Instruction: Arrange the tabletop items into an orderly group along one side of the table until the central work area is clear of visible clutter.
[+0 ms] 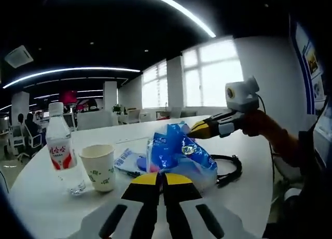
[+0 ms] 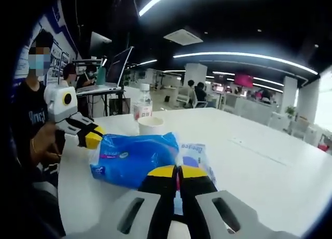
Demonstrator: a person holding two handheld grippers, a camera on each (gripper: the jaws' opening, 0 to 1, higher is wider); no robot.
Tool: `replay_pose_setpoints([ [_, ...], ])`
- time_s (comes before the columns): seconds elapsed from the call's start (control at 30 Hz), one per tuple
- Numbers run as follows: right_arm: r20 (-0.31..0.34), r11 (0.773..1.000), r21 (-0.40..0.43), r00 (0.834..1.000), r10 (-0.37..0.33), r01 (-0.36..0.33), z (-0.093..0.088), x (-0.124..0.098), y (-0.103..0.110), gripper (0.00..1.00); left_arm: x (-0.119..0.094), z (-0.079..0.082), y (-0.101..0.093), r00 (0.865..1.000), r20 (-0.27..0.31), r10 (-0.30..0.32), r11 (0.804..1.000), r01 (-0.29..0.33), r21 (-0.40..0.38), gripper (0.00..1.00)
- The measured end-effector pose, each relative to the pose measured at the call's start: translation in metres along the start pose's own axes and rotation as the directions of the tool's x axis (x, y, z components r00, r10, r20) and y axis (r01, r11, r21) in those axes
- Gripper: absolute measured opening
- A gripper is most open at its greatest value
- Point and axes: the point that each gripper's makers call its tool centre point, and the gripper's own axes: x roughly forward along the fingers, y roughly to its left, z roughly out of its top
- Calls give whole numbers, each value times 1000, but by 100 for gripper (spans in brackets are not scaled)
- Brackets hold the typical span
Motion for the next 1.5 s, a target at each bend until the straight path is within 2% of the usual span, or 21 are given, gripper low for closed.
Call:
replay_pose_setpoints([
  [0.17,0,1000,-11,1000,-2,2,1,-11,3,0,0,5,-1,1000,17,6,1000,-6,-10,1],
  [0.53,44,1000,0,999,-6,6,11,-34,9,0,-3,19,-2,999,40,26,999,-25,-37,1],
  [0.9,52,999,26,998,-24,22,9,-50,7,0,4,26,-11,999,45,21,999,-20,-29,1],
  [1.5,58,991,54,990,-126,122,4,-76,-3,0,29,38,-21,999,52,4,998,-1,-60,1],
])
